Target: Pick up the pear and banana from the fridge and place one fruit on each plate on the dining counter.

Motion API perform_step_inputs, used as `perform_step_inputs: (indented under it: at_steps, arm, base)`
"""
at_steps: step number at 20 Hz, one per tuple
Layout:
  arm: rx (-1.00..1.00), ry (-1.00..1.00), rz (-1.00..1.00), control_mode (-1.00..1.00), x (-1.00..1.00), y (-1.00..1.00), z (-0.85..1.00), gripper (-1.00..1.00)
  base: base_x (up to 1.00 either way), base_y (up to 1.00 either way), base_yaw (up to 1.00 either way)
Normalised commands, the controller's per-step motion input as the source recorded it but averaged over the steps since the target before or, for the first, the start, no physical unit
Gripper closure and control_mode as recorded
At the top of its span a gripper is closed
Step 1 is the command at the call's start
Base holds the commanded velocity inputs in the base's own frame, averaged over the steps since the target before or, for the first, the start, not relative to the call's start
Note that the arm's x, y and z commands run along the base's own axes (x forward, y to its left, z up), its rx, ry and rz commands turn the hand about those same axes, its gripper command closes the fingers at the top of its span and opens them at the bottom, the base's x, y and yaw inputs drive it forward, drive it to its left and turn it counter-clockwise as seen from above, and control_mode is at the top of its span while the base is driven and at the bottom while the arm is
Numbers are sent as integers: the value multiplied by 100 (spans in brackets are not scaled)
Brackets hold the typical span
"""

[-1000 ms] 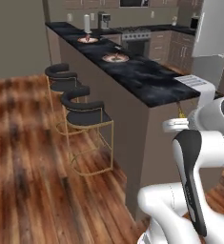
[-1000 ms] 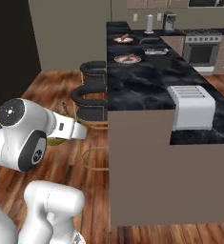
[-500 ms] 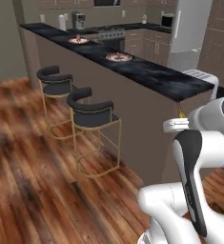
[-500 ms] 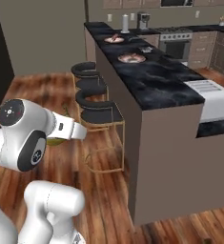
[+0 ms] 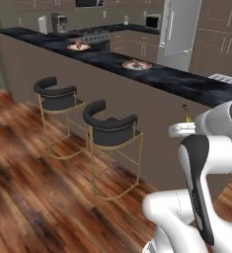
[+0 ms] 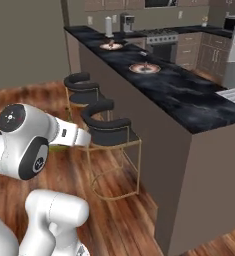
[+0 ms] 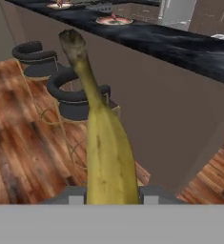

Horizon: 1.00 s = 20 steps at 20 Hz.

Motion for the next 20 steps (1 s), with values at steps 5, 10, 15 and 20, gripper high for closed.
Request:
perform_step_inputs:
  at_steps: [5, 10, 15, 20]
  arm:
    - [0, 0, 0, 100, 0, 0, 0, 100]
    - [0, 0, 0, 100, 0, 0, 0, 100]
    - [0, 0, 0, 100, 0, 0, 0, 100]
    - [0, 0, 0, 100, 0, 0, 0, 100]
  base:
    - [51, 100, -31]
    - [21, 100, -34]
    - [30, 100, -31]
    - [32, 100, -30]
